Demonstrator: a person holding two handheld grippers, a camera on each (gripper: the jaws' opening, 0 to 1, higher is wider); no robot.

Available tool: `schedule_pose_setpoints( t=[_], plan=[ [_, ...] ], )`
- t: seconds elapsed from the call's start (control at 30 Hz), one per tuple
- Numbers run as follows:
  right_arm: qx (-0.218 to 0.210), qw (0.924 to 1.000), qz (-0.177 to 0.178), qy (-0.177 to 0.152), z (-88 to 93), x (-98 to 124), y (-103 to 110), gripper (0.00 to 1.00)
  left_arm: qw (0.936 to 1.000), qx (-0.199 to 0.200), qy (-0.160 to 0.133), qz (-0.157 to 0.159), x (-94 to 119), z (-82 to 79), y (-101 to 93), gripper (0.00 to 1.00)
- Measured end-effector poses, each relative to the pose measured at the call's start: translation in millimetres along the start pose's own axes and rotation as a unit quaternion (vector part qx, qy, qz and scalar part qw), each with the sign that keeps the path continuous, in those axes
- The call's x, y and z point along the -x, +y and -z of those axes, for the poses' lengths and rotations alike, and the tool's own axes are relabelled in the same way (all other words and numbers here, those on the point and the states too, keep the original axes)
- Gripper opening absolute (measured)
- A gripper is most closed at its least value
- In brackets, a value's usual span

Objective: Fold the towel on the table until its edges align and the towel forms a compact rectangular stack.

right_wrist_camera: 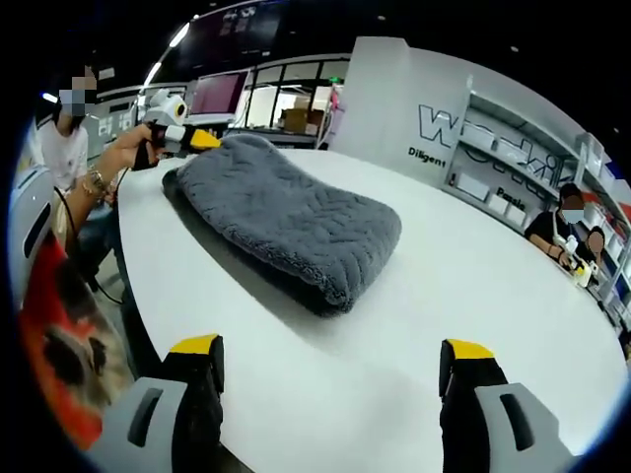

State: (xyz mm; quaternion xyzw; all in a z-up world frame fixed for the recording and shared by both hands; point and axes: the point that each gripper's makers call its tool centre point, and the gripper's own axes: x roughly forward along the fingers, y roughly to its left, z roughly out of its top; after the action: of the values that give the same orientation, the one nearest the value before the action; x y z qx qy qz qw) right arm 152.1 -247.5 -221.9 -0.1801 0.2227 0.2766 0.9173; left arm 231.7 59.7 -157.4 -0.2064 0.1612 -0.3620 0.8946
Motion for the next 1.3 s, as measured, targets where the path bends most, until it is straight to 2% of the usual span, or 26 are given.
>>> schedule_pose_setpoints(
  t=[0.43, 0.97, 1.3],
  plan=[
    [0.007, 1.0, -0.001, 0.003, -2.1, -1.1, 2.3, 0.92, 0.9994, -0.007, -0.022, -0.026, 25.1, -15.6, 15.2, 0.04],
    [0.009, 0.9999, -0.005, 0.002, -6.4, -0.6, 4.7, 0.91, 0.9977, -0.001, -0.04, -0.055, 48.6, -25.0, 37.0, 0.04],
    [0.014, 0.9999, -0.004, 0.009, -5.7, -1.8, 4.9, 0.91, 0.9968, -0.003, -0.052, -0.061, 58.7, -35.0, 36.1, 0.04]
  ],
)
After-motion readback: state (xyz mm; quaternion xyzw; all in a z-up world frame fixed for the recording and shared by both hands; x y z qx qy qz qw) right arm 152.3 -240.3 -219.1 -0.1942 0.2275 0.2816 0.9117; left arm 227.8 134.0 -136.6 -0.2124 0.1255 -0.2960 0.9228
